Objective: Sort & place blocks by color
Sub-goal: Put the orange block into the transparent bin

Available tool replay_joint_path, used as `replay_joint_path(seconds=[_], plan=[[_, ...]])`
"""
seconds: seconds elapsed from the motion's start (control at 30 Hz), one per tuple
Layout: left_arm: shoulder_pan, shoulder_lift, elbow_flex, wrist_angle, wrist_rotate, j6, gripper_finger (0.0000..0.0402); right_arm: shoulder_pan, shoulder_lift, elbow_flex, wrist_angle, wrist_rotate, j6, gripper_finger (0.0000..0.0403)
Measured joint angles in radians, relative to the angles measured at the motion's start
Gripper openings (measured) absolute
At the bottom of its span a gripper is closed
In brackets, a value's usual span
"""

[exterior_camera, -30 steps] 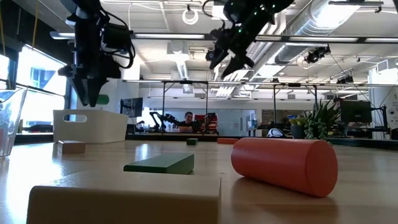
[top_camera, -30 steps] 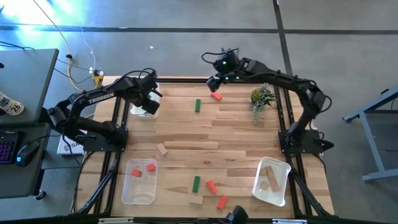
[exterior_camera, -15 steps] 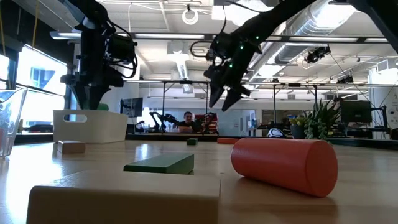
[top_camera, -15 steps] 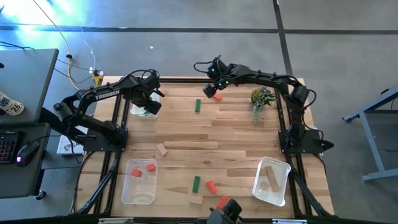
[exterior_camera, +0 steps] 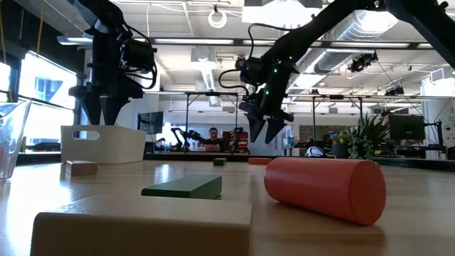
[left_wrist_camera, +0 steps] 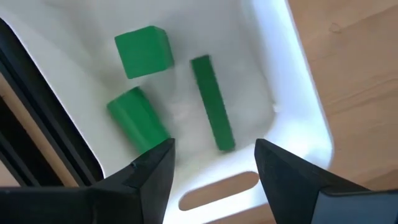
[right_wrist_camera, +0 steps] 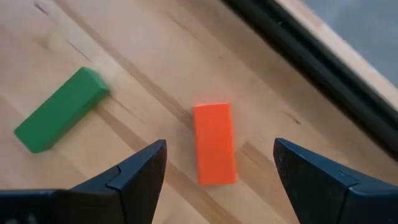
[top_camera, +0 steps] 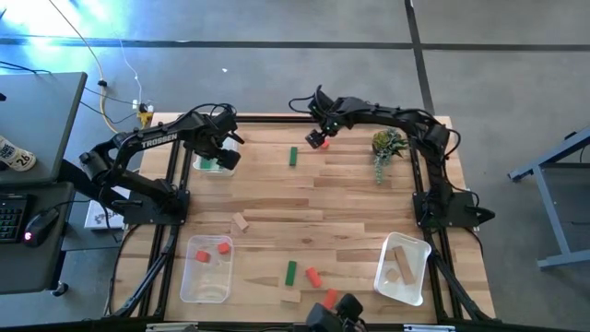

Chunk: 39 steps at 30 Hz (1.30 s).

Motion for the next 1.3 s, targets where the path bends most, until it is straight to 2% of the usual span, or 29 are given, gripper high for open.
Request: replay_joint_path(seconds=[0.27,0.47,0.7,0.83,1.07,1.3], plan=[[0.0,0.0,0.068,0.0,0.0,-0.023,0.0205,0.0,0.054,0.0,-0.007,-0.025,-0.026,0.0281],[-0.007,0.0,0.165,0.0,0.0,-0.024,0.0204,0.0,0.092,0.0,-0.007,0.014,-0.048,0.0281],[-0.014,-0.001,0.266,0.002,-0.002,-0.023,0.0207,-0.003,0.139,0.007,-0.016,-0.03,-0.048,0.0275],[-0.015,-0.001,0.304,0.007,-0.002,-0.023,0.0207,-0.003,0.142,0.006,-0.023,-0.032,-0.047,0.0229],[-0.015,-0.001,0.315,0.011,0.022,0.07,0.0207,-0.005,0.144,0.005,-0.034,-0.046,0.017,0.0093],[-0.015,-0.001,0.315,0.04,0.125,0.25,0.0207,0.005,0.106,-0.002,-0.059,-0.078,0.111,0.009]])
